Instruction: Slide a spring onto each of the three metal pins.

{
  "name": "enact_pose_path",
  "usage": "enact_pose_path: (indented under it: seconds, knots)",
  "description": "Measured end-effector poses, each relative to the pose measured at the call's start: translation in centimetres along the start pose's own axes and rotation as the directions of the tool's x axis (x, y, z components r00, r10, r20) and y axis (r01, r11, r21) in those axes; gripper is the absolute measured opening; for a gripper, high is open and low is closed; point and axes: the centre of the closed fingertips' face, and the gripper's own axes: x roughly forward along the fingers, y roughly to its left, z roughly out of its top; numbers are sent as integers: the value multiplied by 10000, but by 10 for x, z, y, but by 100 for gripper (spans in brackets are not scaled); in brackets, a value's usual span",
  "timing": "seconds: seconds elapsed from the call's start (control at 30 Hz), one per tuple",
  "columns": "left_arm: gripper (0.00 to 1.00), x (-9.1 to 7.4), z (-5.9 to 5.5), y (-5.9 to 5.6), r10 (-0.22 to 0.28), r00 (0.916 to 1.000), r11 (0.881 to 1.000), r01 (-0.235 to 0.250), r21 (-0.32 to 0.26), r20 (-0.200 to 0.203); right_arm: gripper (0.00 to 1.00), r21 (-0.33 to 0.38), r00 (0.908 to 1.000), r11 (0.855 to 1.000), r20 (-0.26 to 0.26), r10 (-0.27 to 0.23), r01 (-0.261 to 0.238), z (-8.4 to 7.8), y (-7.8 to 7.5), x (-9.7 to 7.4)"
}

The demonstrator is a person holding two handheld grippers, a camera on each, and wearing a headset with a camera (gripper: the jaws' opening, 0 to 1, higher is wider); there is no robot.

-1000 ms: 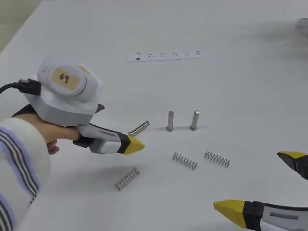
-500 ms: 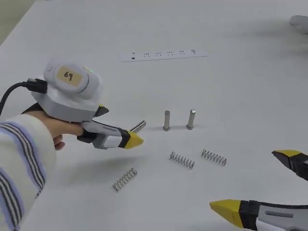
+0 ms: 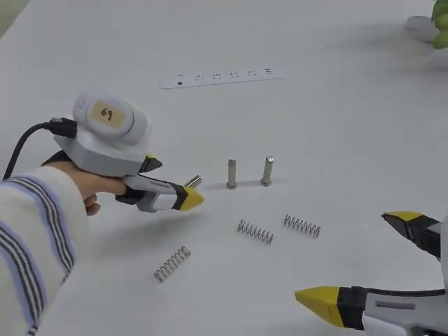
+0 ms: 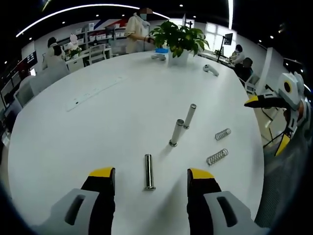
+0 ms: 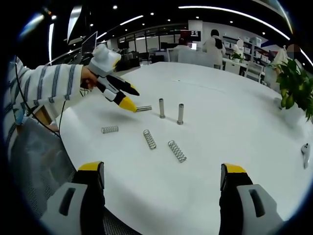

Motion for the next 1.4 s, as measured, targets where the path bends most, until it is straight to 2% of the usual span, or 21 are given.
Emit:
enact_pose_path:
  seconds: [0.6,0.8,1.0,1.1,1.23,1.4]
  knots:
    - [38,17,7,-2,-332,9993,9990,327,296,148,98,227,9999,9996,50,159,-160,0,0,3]
    - [34,21,7,-2,-369,9993,9970,363,680,68,98,261,9997,9994,61,225,-227,0,1,5]
    - [32,24,6,-2,-437,9990,9968,433,667,42,99,249,9992,9993,281,270,-277,5,3,5]
    - [29,25,7,-1,-421,9991,9967,416,693,59,99,241,9993,9993,249,265,-271,4,2,5]
    - [21,27,8,-2,-605,9980,9975,599,368,164,99,283,9994,9992,202,281,-287,3,3,5]
    - [18,30,7,0,-569,9983,9979,564,325,141,99,271,9995,9994,210,224,-230,3,2,4]
